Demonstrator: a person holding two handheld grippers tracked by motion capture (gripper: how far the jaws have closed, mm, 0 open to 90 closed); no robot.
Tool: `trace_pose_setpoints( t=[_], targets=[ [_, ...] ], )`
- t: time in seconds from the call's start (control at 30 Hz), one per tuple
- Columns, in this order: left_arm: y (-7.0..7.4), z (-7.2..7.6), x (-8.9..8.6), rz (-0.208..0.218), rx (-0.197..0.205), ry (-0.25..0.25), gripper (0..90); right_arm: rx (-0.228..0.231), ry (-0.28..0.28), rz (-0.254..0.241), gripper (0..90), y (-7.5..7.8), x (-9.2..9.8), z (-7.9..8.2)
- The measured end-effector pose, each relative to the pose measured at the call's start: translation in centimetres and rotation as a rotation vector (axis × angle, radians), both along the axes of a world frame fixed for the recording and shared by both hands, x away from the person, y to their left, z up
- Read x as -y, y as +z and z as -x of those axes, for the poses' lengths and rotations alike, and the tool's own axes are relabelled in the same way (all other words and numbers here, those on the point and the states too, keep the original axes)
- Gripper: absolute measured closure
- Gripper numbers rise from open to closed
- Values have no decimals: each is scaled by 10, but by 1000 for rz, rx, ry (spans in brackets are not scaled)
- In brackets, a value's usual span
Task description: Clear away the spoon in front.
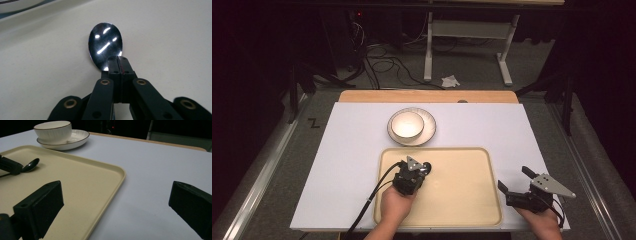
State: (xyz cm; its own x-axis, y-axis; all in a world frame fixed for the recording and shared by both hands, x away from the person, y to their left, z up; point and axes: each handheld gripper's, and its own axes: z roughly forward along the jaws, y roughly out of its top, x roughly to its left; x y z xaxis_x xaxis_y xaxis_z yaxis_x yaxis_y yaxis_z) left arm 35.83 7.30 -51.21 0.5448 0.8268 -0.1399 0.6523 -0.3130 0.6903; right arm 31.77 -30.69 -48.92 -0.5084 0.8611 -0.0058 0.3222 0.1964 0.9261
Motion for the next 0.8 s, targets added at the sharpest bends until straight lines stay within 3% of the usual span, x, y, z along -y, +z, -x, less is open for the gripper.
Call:
trace_pose_setpoints(
  t=[0.53,0.7,0.73,0.77,0.8],
  targets=[
    [0,-1,-51,-35,3,78,900,1,5,12,4,0,-2,0],
    [6,13,-66,-6,19,68,900,1,0,3,4,0,-1,0],
    [9,23,-67,15,15,45,885,0,3,10,4,0,-1,-1],
    [9,23,-67,15,15,45,868,0,3,10,4,0,-1,-1],
    [11,35,-63,9,21,0,860,2,3,12,4,0,-2,-1]
  ],
)
